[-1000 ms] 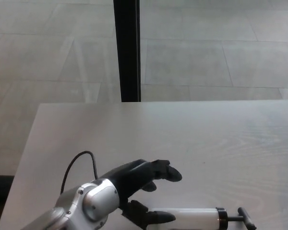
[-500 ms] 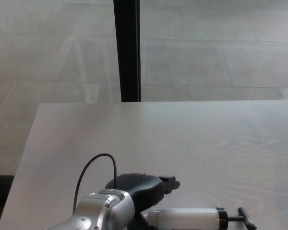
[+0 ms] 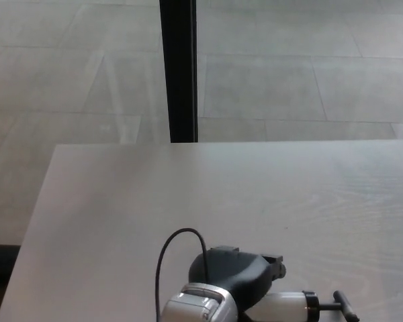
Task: The robot uses its left hand to lift the air pump kept on the middle of the desk and use the right hand to pull out the handle
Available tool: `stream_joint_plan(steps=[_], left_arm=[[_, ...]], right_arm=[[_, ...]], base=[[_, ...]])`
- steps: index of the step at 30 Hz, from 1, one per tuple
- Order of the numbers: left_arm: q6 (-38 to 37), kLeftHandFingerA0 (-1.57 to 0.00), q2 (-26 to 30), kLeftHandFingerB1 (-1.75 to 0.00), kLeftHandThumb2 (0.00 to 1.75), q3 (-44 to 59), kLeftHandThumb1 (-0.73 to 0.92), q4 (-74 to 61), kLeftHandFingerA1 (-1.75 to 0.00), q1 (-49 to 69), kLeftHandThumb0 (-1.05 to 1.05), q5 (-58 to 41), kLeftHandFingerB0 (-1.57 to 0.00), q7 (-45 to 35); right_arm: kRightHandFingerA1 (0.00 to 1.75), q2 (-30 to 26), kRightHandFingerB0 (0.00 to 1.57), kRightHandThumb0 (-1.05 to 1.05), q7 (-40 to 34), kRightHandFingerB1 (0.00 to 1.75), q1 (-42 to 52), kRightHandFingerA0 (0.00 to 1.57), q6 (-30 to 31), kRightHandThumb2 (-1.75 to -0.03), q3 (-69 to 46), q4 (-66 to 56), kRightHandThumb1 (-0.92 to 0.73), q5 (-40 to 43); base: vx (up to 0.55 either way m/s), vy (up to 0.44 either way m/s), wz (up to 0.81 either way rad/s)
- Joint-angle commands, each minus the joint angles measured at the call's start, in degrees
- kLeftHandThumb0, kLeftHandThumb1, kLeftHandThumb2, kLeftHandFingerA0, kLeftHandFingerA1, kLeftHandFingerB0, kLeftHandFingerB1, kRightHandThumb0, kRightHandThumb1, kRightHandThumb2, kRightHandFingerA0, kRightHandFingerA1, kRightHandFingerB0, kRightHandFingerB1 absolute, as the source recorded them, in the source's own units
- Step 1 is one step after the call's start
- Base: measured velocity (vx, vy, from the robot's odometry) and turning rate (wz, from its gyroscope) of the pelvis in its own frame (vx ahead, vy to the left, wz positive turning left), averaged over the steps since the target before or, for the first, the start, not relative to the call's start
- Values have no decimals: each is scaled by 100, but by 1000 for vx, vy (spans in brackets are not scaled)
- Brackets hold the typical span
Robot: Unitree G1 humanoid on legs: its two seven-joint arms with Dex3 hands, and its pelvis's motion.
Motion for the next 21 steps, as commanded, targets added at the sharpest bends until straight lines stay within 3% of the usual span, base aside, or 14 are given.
stream_joint_plan(steps=[1, 2, 3, 4, 5, 11, 21], left_arm=[[583, -24, -442, -55, 95, 99, 57, 197, -60, 274, -80, 870, -29, 557], [515, -33, -683, -46, 60, 267, 66, 258, -60, 463, -70, 883, -36, 857], [496, -33, -723, -46, 60, 305, 66, 273, -60, 502, -70, 922, -36, 879], [476, -40, -772, -53, 96, 314, 52, 276, -67, 548, -64, 979, -25, 898], [444, -40, -852, -45, 61, 308, 69, 275, -63, 620, -65, 1044, -36, 950], [187, -42, -923, -46, 61, 238, 66, 448, -62, 908, -64, 1382, -35, 1084], [-7, -41, 3, -48, 60, -112, 66, 617, -64, 1069, -69, 2287, -42, 995]], right_arm=[[69, -215, 65, -51, 55, 51, -142, 67, 213, -62, -47, 85, -72, -164], [68, -199, 65, -50, 58, 52, -195, 67, 205, -61, -51, 136, -71, -170], [68, -192, 65, -50, 59, 52, -212, 67, 206, -61, -50, 145, -71, -177], [68, -183, 67, -50, 54, 52, -226, 68, 196, -61, -49, 169, -71, -190], [66, -175, 65, -51, 50, 51, -240, 67, 183, -61, -45, 200, -71, -211], [69, -174, 64, -50, 93, 51, -297, 67, 176, -62, 2, 248, -73, -303], [72, -172, 65, -47, 124, 52, -291, 68, 193, -61, -42, 286, -71, -379]], base=[[0, 0, 0], [0, 0, 0], [0, 0, 0], [0, 0, 0], [0, 0, 0], [0, 0, 0], [0, 0, 0]])
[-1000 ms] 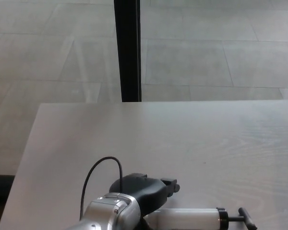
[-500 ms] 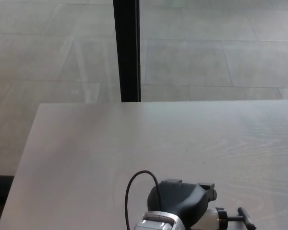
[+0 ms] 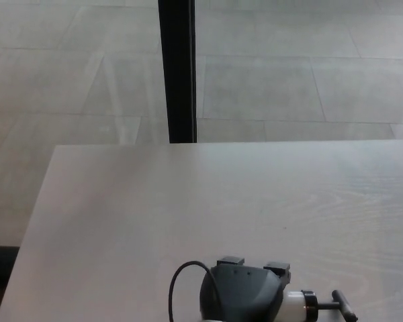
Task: The robot uses its left hand to lift the air pump kept on the middle of the desk and use the right hand to pull out the handle
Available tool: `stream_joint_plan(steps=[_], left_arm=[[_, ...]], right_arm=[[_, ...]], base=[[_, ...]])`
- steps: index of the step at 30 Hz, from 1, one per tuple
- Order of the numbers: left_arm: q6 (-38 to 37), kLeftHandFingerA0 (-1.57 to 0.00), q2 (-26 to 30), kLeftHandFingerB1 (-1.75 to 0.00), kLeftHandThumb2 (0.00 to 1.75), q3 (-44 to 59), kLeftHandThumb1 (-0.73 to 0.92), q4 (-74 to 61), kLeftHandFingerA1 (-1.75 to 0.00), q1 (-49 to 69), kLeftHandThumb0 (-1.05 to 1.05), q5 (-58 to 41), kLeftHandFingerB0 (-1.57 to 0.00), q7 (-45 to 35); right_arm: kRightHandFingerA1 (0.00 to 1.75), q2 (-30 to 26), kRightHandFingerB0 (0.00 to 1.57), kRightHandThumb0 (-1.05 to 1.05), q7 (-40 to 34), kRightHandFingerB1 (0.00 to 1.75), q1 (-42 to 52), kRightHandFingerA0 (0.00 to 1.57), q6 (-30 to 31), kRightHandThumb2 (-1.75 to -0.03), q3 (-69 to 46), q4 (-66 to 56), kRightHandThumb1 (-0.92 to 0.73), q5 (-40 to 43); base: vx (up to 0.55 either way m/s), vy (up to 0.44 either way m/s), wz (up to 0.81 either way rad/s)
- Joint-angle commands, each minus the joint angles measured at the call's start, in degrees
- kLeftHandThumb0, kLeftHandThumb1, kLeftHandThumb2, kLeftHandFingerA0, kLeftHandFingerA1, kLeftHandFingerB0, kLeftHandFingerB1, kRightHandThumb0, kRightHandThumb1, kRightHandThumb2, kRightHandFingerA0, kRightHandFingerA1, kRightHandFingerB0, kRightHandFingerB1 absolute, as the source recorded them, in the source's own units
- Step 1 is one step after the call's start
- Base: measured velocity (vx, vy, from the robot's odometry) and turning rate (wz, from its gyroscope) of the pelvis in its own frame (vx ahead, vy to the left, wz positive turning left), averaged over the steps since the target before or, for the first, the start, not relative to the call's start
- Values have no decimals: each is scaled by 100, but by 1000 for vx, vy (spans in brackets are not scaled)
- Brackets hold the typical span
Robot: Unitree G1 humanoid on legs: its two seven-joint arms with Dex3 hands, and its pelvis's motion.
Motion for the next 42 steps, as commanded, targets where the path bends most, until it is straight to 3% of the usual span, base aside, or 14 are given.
stream_joint_plan(steps=[1, 2, 3, 6, 7, 11, 12, 14, 24, 25, 27, 37, 38, 42], left_arm=[[-172, -41, 422, -48, 60, -13, 66, 97, -64, 197, -69, 728, -42, 38], [-220, -43, 512, -48, 60, -42, 68, 137, -64, 206, -71, 883, -46, 83], [-238, -36, 571, -56, 99, -67, 56, 179, -66, 207, -73, 1003, -36, 92], [-234, -33, 578, -59, 96, -28, 51, 270, -64, 237, -69, 1151, -41, 82], [-262, -33, 559, -47, 60, 9, 67, 281, -63, 243, -71, 1156, -43, 85], [-468, -32, 397, -48, 64, 185, 67, 331, -63, 317, -72, 1156, -40, 144], [-554, -30, 325, -57, 97, 233, 56, 346, -63, 333, -76, 1144, -36, 195], [-696, -36, 148, -47, 61, 256, 69, 412, -65, 354, -68, 1135, -38, 228], [-1390, -42, -402, -42, 62, 325, 74, 579, -72, 614, -74, 1147, -29, 592], [-1385, -44, -464, -50, 98, 299, 60, 594, -73, 592, -80, 1187, -19, 458], [-1410, -44, -472, -37, 63, 301, 75, 616, -74, 597, -80, 1242, -18, 368], [-1322, -53, -361, -34, 61, 237, 69, 783, -86, 628, -79, 1727, -19, -23], [-1268, -53, -344, -45, 93, 219, 55, 787, -80, 631, -80, 1812, -12, -176], [-1231, -51, -312, -46, 93, 233, 56, 815, -79, 666, -77, 2017, -13, -324]], right_arm=[[72, -102, 65, -47, 68, 52, -62, 68, 73, -61, -43, 47, -71, -93], [71, -81, 65, -45, 45, 52, -71, 68, 126, -61, -50, 7, -70, -83], [71, -65, 66, -44, 8, 52, -76, 69, 192, -61, -48, -45, -71, -86], [73, -63, 66, -42, -15, 52, -73, 69, 271, -61, -21, -120, -71, -127], [73, -67, 66, -42, -21, 52, -101, 69, 291, -61, -29, -114, -71, -128], [71, -87, 66, -42, 15, 52, -147, 68, 251, -61, -40, -35, -71, -169], [72, -99, 66, -42, 25, 52, -193, 69, 237, -61, -47, 26, -71, -179], [72, -98, 67, -42, -3, 52, -211, 71, 264, -61, -37, 1, -71, -220], [70, -166, 66, -43, 74, 51, -222, 70, 223, -61, -31, 8, -71, -338], [70, -186, 66, -42, 90, 52, -270, 70, 203, -61, -52, 66, -71, -332], [70, -190, 67, -44, 95, 52, -294, 69, 193, -61, -52, 79, -71, -336], [71, -237, 62, -45, 71, 50, -394, 69, 207, -61, 5, 181, -71, -465], [73, -243, 64, -44, 60, 51, -401, 69, 260, -61, 1, 184, -71, -468], [77, -240, 65, -43, 71, 52, -375, 68, 323, -61, -27, 107, -71, -454]], base=[[0, 0, 0], [0, 0, 0], [0, 0, 0], [0, 0, 0], [0, 0, 0], [0, 0, 0], [0, 0, 0], [0, 0, 0], [0, 0, 0], [0, 0, 0], [0, 0, 0], [0, 0, 0], [0, 0, 0], [0, 0, 0]])
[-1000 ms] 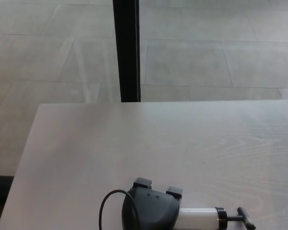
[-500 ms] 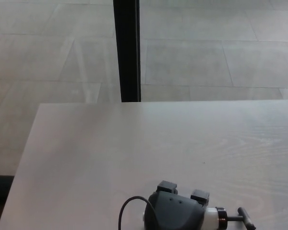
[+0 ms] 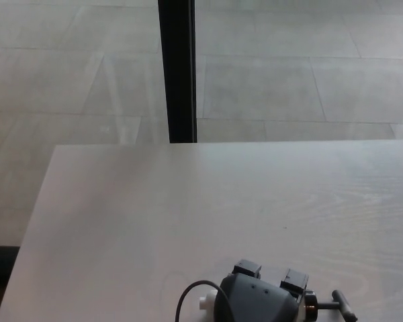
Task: The robot uses its left hand to lift the air pump kept on the middle of the desk and use the right hand to pull out the handle
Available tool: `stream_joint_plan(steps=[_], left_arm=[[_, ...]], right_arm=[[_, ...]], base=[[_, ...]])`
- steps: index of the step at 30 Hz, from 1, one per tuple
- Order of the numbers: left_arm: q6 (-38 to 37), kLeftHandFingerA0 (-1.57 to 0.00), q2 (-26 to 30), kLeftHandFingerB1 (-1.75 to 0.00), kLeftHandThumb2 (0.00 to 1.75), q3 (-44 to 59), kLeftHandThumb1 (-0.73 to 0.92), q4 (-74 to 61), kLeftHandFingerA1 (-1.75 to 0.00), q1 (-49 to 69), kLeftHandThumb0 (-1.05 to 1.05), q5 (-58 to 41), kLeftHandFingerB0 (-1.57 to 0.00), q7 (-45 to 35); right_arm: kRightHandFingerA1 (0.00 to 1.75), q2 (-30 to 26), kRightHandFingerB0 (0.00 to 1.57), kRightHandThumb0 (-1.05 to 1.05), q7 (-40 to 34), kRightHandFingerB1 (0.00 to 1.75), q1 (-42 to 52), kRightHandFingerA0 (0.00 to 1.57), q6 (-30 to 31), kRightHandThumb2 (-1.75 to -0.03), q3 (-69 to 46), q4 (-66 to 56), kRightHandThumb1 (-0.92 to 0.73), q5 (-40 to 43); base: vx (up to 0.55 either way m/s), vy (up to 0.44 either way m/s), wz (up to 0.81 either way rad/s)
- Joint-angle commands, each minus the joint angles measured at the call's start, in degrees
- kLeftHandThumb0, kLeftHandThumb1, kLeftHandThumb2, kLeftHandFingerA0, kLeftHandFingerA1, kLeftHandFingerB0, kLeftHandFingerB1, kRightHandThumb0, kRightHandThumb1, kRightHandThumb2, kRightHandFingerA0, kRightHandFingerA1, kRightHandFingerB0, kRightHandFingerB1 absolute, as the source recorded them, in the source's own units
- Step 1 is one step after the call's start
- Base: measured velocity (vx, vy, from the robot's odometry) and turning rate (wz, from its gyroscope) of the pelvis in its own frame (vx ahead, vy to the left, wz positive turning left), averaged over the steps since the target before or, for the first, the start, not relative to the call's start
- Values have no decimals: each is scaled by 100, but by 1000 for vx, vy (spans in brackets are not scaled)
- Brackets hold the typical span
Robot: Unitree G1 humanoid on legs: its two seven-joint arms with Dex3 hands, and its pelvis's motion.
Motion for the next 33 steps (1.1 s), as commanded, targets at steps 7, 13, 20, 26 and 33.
stream_joint_plan(steps=[7, 13, 20, 26, 33], left_arm=[[98, -56, 30, -34, 60, 119, 70, 182, -111, 207, -54, 726, -21, -218], [-835, -86, 64, -54, 73, 654, 65, 332, -155, 402, -16, 188, -49, 985], [-2063, -75, 64, -113, 80, 1189, 69, 560, -153, 527, -17, -594, -78, 1645], [-2644, -70, -29, -136, 89, 1484, 65, 758, -172, 633, -17, -982, -70, 1957], [-3028, -81, 73, -127, 84, 1528, 68, 907, -169, 555, -12, -982, -67, 2052]], right_arm=[[86, -103, 67, -40, -16, 53, -86, 67, 175, -61, -67, -23, -71, -107], [94, -97, 69, -37, -60, 53, -108, 66, 116, -61, -72, 12, -71, -169], [92, -73, 67, -37, -79, 70, -140, 75, 33, -96, -100, 17, -56, -176], [93, -74, 66, -36, -82, 70, -186, 76, -17, -97, -105, 29, -56, -176], [93, -54, 66, -37, -123, 70, -146, 76, -90, -97, -101, 36, -58, -217]], base=[[0, 0, 0], [0, 0, 0], [0, 0, 0], [0, 0, 0], [0, 0, 0]])
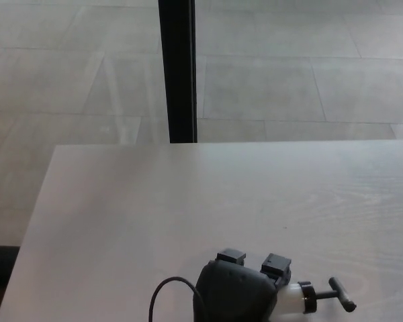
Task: The robot uses its left hand to lift the air pump kept on the middle of the desk and use the right hand to pull out the handle
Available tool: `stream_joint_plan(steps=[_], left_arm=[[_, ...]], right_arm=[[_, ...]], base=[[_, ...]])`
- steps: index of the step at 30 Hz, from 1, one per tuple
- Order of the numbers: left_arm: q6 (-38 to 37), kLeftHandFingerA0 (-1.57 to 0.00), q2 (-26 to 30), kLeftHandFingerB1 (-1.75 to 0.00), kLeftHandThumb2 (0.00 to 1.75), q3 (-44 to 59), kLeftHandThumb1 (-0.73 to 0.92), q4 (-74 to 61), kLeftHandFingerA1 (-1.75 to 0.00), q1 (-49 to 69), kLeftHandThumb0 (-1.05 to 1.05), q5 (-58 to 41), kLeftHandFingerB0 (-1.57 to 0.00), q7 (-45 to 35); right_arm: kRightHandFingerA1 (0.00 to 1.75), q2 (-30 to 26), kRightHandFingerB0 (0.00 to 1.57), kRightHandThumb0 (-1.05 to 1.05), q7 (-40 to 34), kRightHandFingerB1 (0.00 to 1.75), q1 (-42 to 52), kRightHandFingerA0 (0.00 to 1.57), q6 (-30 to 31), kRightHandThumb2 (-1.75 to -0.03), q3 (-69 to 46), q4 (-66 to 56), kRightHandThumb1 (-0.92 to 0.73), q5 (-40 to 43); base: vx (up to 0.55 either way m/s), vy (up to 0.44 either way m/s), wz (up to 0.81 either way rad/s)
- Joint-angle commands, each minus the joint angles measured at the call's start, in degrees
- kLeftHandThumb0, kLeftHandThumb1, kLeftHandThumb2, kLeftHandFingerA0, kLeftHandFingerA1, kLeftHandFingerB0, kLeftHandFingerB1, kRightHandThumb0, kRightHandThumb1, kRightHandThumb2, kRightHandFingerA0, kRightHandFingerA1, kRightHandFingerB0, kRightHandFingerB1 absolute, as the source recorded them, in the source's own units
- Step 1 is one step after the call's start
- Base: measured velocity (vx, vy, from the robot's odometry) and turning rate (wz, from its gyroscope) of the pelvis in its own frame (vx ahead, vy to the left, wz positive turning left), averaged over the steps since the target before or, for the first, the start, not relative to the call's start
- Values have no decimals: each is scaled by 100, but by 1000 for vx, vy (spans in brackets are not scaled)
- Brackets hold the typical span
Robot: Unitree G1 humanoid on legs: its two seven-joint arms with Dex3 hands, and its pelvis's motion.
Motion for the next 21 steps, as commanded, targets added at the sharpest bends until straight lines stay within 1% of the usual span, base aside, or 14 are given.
stream_joint_plan(steps=[1, 2, 3, 4, 6, 8, 11, 12, 14, 15, 16, 17, 19, 21], left_arm=[[-1359, -82, 152, -130, 83, 212, 68, 420, -171, 137, -10, -652, -67, 729], [-1465, -72, 161, -139, 87, 251, 66, 475, -175, 125, -13, -666, -64, 861], [-1518, -72, 164, -139, 87, 285, 66, 488, -175, 135, -13, -690, -64, 912], [-1603, -72, 173, -147, 91, 384, 65, 460, -175, 172, -10, -786, -59, 922], [-1735, -72, 176, -147, 91, 523, 65, 424, -175, 213, -10, -927, -59, 925], [-1905, -76, 221, -155, 104, 862, 60, 283, -175, 94, -4, -1109, -61, 1039], [-2135, -74, 335, -148, 105, 1477, 65, -122, -175, -133, 0, -1368, -63, 1072], [-2280, -72, 412, -155, 106, 1626, 62, -169, -175, -246, 1, -1426, -64, 1051], [-2334, -72, 396, -155, 106, 1658, 62, -153, -175, -225, 1, -1412, -64, 1036], [-2337, -75, 441, -160, 104, 1838, 65, -209, -175, -380, 2, -1461, -61, 978], [-2268, -110, 543, -129, 109, 2188, 61, -357, -149, -701, 6, -1569, -85, 810], [-2253, -76, 605, -151, 105, 2308, 63, -382, -175, -823, -1, -1583, -64, 737], [-2373, -76, 734, -152, 106, 2514, 58, -307, -175, -1037, 0, -1634, -65, 672], [-2500, -76, 771, -152, 106, 2604, 58, -216, -175, -1116, 0, -1673, -65, 694]], right_arm=[[92, -48, 66, -36, -115, 70, -68, 77, -174, -97, -73, 28, -57, -124], [93, -51, 65, -35, -114, 69, -74, 76, -212, -96, -66, 51, -57, -139], [93, -43, 65, -35, -94, 69, -75, 76, -263, -96, -61, 85, -57, -136], [92, -31, 65, -38, -53, 69, -39, 77, -353, -96, -30, 80, -56, -152], [92, -33, 65, -38, 0, 69, 22, 77, -462, -96, 4, 35, -56, -176], [91, -87, 60, -39, 177, 66, 126, 76, -431, -95, 82, -223, -56, -150], [91, -275, 51, -39, 492, 61, 338, 77, -473, -93, 388, -575, -55, -297], [91, -291, 55, -37, 574, 45, 381, 71, -498, -60, 431, -646, -67, -282], [91, -292, 55, -37, 575, 45, 409, 71, -498, -60, 430, -661, -67, -276], [87, -351, 55, -38, 660, 44, 439, 73, -584, -60, 540, -743, -67, -347], [87, -464, 54, -40, 821, 44, 499, 74, -753, -60, 759, -898, -66, -492], [89, -552, 51, -41, 943, 44, 558, 71, -914, -60, 872, -937, -67, -565], [92, -627, 52, -43, 991, 43, 611, 73, -1232, -59, 1058, -903, -64, -713], [92, -650, 52, -43, 989, 43, 631, 73, -1252, -59, 1120, -925, -64, -723]], base=[[0, 0, 0], [0, 0, 0], [0, 0, 0], [0, 0, 0], [0, 0, 0], [0, 0, 0], [0, 0, 0], [0, 0, 0], [0, 0, 0], [0, 0, 0], [0, 0, 0], [0, 0, 0], [0, 0, 0], [0, 0, 0]])
